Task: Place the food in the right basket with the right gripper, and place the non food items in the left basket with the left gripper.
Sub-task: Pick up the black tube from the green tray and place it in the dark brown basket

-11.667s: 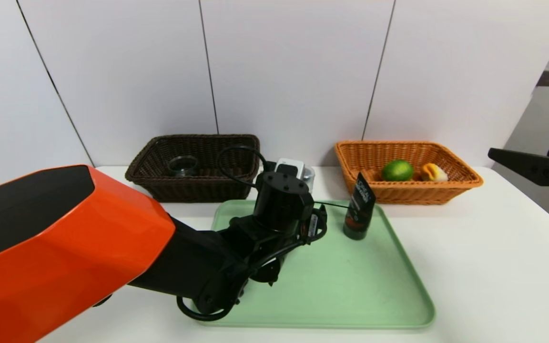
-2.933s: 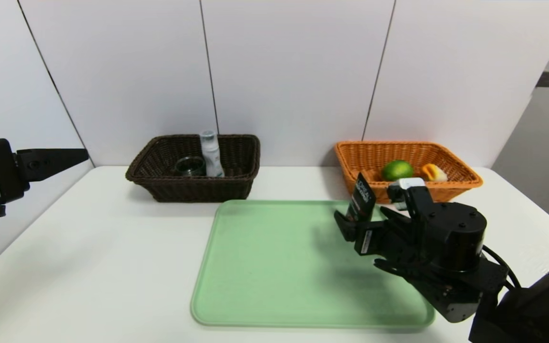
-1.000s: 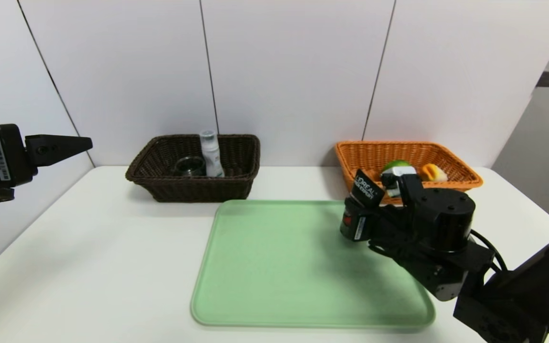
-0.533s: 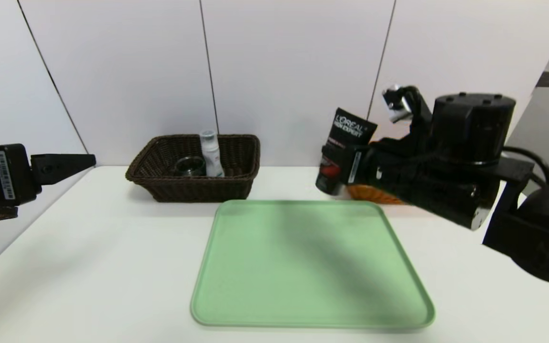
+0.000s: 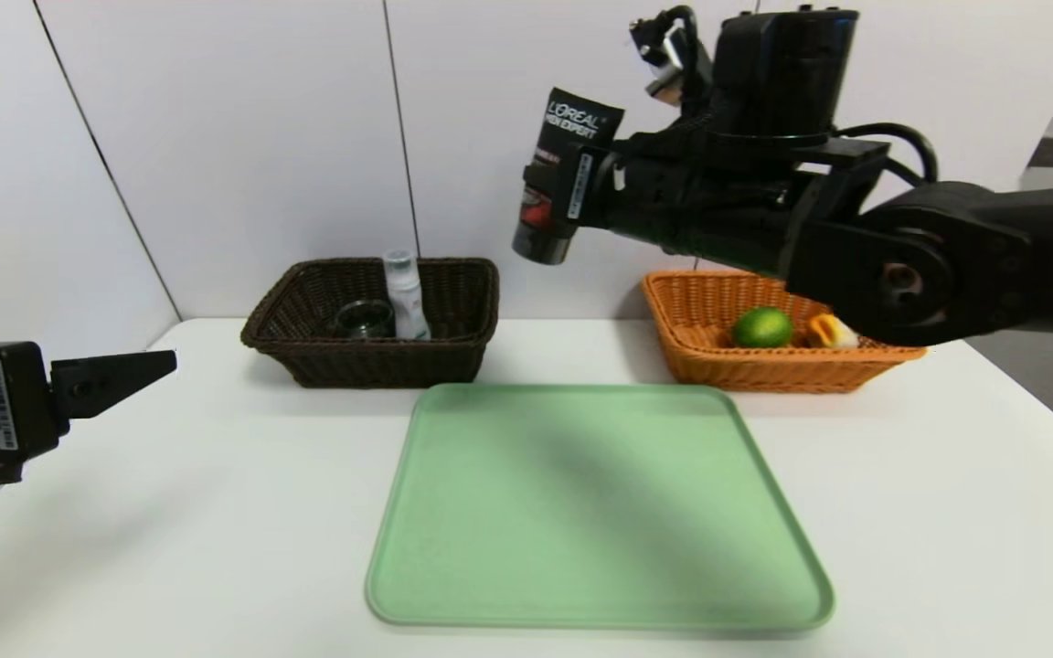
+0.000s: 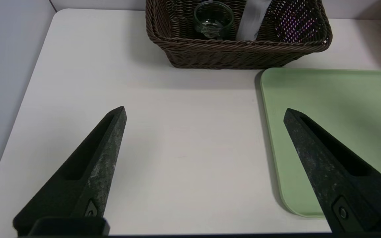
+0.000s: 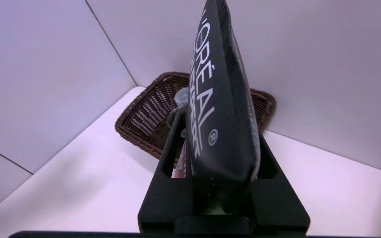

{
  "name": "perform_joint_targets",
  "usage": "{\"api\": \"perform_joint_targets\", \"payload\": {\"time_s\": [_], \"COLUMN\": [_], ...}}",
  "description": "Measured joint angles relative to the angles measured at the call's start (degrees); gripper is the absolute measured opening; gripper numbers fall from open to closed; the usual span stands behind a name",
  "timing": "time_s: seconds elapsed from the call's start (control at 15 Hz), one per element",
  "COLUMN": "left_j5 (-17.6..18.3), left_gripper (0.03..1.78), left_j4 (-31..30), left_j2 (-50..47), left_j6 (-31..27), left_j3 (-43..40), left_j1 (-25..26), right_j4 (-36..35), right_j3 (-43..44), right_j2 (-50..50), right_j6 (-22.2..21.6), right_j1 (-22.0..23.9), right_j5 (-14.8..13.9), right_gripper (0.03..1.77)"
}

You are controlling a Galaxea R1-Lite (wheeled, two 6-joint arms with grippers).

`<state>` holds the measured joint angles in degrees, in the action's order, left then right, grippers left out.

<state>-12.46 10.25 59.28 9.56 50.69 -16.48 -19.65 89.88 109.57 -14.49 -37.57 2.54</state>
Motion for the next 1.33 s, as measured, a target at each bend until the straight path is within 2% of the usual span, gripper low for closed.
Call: {"api": "perform_joint_targets", "payload": {"time_s": [0.27, 0.53, 0.8, 0.93, 1.13, 1.33], "left_j5": [0.0, 0.0, 0.1, 0.1, 0.1, 0.1], "left_gripper": [1.69, 1.69, 1.69, 1.69, 1.69, 1.69], "left_j4": [0.1, 0.0, 0.1, 0.2, 0.2, 0.1], "left_j2": [-0.6, -0.9, -1.3, -1.3, -1.4, -1.4], "left_j6": [0.0, 0.0, -0.1, -0.2, -0.2, -0.1], "left_j3": [-0.5, -1.2, -2.3, -2.5, -2.9, -3.5], "left_j1": [0.0, 0.0, -0.1, -0.1, -0.1, -0.1], "right_j4": [0.5, 0.0, -1.5, -5.1, -14.2, -16.5], "right_j3": [11.8, 19.7, 21.7, 22.0, 22.2, 22.2], "right_j2": [10.3, 18.8, 24.0, 26.4, 30.5, 33.0], "right_j6": [0.5, 1.6, 1.7, 1.7, 2.2, 3.3], "right_j1": [-2.3, -2.8, -3.4, -3.7, -3.9, -4.1], "right_j5": [-0.1, -0.4, -0.7, -0.7, -1.3, -2.7], "right_gripper": [0.37, 0.37, 0.37, 0.37, 0.37, 0.37]}}
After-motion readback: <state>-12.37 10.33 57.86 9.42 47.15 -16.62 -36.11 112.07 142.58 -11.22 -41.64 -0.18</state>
